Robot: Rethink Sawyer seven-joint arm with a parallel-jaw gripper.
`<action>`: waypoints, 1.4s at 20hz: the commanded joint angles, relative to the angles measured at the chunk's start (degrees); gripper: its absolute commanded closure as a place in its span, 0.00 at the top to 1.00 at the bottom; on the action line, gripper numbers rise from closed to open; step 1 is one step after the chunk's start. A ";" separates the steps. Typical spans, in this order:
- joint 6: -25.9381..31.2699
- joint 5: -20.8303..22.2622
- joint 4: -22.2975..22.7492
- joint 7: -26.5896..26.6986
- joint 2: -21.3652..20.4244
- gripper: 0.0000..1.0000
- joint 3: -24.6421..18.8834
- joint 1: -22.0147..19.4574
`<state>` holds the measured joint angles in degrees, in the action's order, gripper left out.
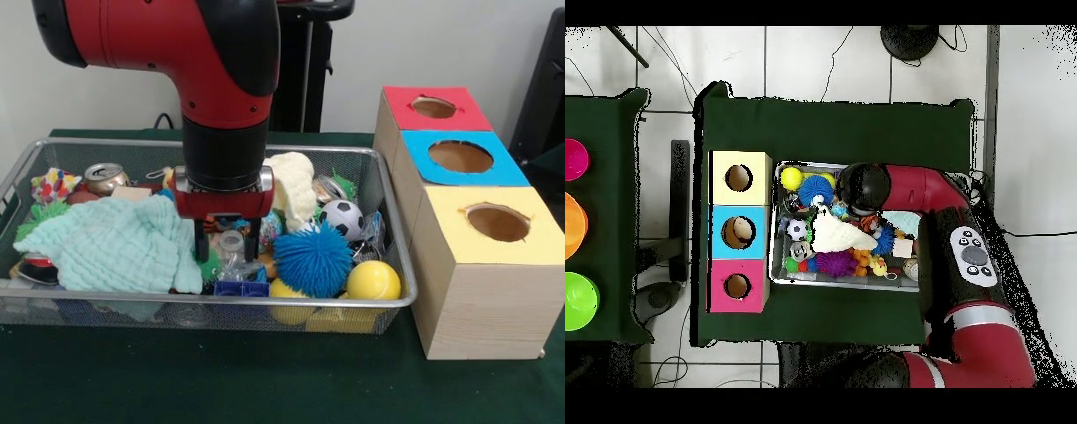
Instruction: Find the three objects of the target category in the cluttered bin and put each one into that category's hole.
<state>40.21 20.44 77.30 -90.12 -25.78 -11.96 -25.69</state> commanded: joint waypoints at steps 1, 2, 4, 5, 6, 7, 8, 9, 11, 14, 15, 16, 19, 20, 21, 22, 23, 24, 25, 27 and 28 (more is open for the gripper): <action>-2.50 0.97 6.50 -5.98 0.63 1.00 1.23 0.25; -2.65 0.85 7.36 -6.32 0.07 1.00 1.35 0.41; -2.46 0.64 8.22 -7.12 -0.90 1.00 1.76 1.10; -2.25 0.58 8.17 -7.45 -1.12 1.00 2.00 1.52; -2.04 0.53 8.12 -7.77 -1.35 1.00 2.25 1.94; -2.13 0.42 8.08 -7.92 -1.35 1.00 2.30 2.20; -2.38 0.21 8.03 -8.37 -1.31 1.00 2.48 2.43; -2.74 0.01 8.21 -8.73 -1.28 1.00 2.59 2.72; -3.84 -0.21 8.77 -9.87 -1.31 1.00 3.21 3.30; -6.31 -0.67 10.39 -11.97 -1.43 1.00 4.10 4.28; -6.87 -0.90 10.60 -12.54 -1.37 1.00 4.34 4.71; -7.14 -1.19 10.86 -12.84 -1.51 1.00 4.50 4.95; -7.25 -1.96 10.85 -12.99 -1.41 1.00 4.91 5.81; -6.87 -2.25 9.98 -12.62 -0.99 1.00 4.92 5.92; -6.89 -2.40 9.68 -12.55 -0.73 1.00 4.97 6.14; -6.96 -2.59 9.51 -12.15 -0.60 1.00 5.04 5.88; -7.15 -2.79 9.21 -11.98 -0.19 1.00 5.03 5.97; -7.56 -2.77 9.18 -11.37 0.03 1.00 4.99 5.40; -7.86 -2.88 8.64 -11.16 0.73 1.00 4.91 5.35; -8.43 -2.79 7.91 -9.93 1.54 1.00 4.74 4.43; -8.55 -2.77 7.38 -9.43 1.99 1.00 4.64 4.15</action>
<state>35.17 19.51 83.03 -90.15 -28.05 -6.42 -20.18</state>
